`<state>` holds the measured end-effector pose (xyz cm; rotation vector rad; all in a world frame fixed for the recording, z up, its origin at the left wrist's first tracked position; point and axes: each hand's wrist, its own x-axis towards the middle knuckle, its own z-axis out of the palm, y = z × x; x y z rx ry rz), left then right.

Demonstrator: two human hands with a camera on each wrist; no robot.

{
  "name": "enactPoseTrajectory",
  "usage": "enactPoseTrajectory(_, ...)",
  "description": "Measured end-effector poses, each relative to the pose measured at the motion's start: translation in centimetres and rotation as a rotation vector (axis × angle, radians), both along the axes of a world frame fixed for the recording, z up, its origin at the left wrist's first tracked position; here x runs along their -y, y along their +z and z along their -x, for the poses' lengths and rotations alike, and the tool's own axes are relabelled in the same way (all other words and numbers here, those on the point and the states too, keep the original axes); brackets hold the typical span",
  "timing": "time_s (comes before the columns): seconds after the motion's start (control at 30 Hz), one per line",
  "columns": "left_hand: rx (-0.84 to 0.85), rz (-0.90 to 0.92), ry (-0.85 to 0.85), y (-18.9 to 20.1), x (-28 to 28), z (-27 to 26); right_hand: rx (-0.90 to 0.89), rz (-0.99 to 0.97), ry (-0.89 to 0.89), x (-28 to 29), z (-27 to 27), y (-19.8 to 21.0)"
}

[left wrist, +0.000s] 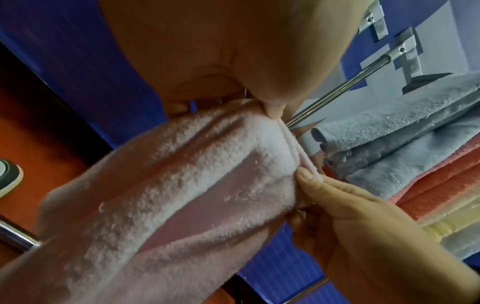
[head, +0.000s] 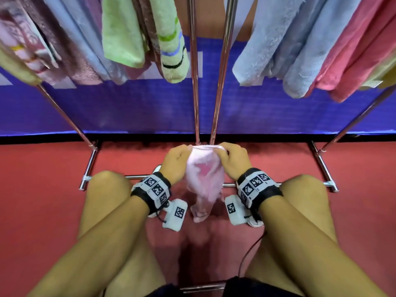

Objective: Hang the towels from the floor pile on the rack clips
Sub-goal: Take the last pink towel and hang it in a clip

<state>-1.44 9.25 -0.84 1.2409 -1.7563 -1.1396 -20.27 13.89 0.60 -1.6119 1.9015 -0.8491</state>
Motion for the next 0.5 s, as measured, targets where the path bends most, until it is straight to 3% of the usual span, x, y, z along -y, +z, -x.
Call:
enactPoseTrajectory(0.13,-0.046,-0.048,0.046,0.3,-0.1,-0.1,0.007,0.034,-0.013,0.0,-0.2,-0.8)
enactPoseTrajectory(0.23,0.138,-0.140,-0.060,-0.3,-0.2,-0.5,-0.021,0.027,0.001,-0.2,0.2,-1.7)
enactPoseTrajectory(0.33,0.417,-0.174,-0.294,-0.1,-0.8,-0.3,-0.111,0.035,0.051,-0.1,0.4,-2.2)
enactPoseTrajectory(0.4,0.599,-0.179,-0.350,0.1,-0.9,0.0,-0.088,0.087,0.043,0.2,0.5,-2.3)
enactPoseTrajectory(0.5,0.590,-0.260,-0.327,0.0,-0.8,-0.3,-0.025,0.092,-0.018,0.3,1.1,-2.4)
